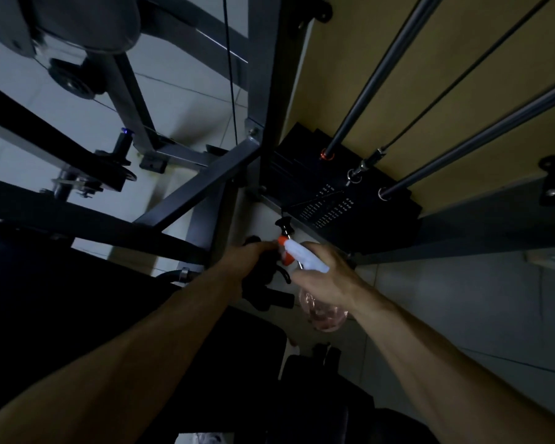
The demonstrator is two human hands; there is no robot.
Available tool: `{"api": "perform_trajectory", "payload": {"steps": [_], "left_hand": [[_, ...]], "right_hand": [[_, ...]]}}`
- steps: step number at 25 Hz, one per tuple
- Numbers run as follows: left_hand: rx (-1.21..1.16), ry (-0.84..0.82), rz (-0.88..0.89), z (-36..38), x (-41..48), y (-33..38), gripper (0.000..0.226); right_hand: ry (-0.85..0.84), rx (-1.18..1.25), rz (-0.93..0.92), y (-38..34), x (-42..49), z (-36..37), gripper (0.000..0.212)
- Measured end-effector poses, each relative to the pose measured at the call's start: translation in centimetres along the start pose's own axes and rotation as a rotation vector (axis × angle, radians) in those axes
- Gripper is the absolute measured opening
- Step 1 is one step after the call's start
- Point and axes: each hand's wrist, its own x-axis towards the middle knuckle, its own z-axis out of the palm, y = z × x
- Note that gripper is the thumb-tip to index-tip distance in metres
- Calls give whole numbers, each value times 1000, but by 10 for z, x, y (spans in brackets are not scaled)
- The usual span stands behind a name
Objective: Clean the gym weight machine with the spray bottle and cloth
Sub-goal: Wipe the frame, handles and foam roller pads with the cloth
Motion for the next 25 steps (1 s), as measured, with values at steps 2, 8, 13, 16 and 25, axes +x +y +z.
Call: {"api": "perform_trajectory", "payload": {"steps": [2,8,13,16,25], "left_hand": [[-70,-160,-90,-5,3,-12,57],[-74,-81,50,7,4,1,24],[311,109,249,-2,16,26,20],[667,123,427,-25,26,34,22],[1012,284,520,-40,39,48,27]], "right_hand": [[-41,14,-2,3,0,6,48],[-30,11,-50,9,-2,2,40],[158,-18,-99,20,-5,-13,26],[317,-267,-149,24,-5,-23,12],[364,-352,-127,15,4,-19,34]]}}
